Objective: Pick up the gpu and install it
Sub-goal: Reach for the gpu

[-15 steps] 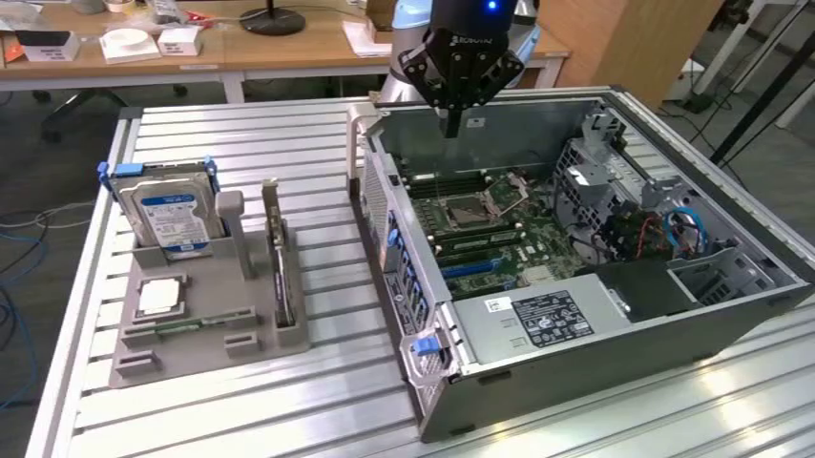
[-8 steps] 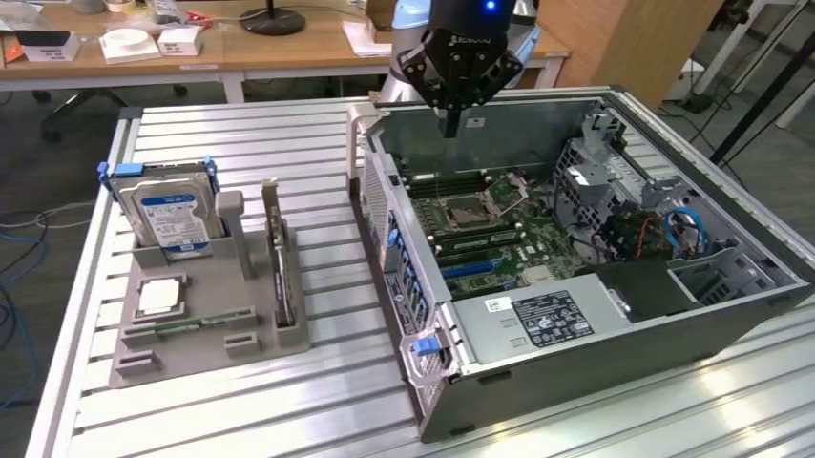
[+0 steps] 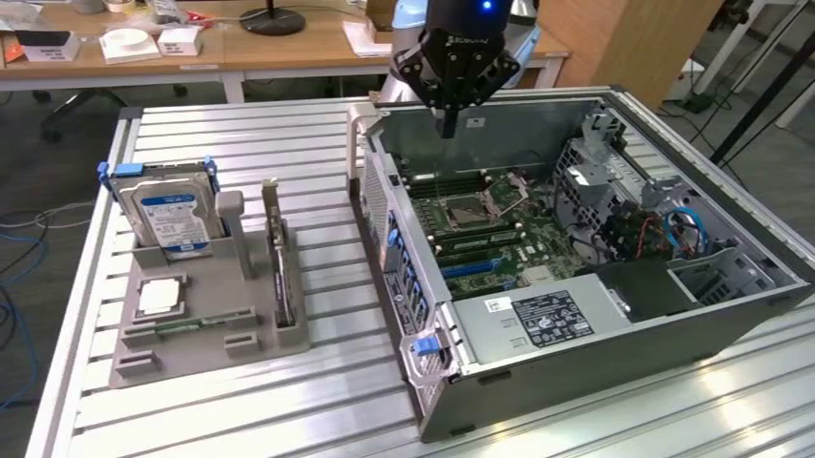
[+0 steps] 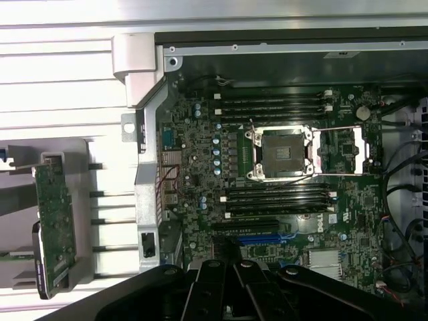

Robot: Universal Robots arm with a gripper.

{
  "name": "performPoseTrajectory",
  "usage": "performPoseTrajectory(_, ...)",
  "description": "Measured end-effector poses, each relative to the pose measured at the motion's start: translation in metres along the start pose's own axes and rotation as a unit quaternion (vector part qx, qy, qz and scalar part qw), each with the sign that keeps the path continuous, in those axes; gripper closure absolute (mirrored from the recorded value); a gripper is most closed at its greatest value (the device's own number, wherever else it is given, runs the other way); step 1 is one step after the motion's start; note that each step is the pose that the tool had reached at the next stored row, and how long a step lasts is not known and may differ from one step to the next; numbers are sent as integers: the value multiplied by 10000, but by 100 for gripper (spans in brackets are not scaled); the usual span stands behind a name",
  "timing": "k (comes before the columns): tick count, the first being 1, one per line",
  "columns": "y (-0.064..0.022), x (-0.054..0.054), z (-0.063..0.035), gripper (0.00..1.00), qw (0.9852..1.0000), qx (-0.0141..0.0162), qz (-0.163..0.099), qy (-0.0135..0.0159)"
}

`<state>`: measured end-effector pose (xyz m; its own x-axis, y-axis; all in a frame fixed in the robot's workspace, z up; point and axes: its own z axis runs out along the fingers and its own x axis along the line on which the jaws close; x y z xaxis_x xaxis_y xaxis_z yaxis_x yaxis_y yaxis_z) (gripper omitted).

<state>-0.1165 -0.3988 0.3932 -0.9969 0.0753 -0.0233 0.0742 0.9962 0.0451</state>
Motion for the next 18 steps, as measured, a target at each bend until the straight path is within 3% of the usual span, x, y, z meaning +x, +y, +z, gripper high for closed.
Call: performPoseTrajectory(18, -9, 126, -2, 89, 10000, 0, 0, 0)
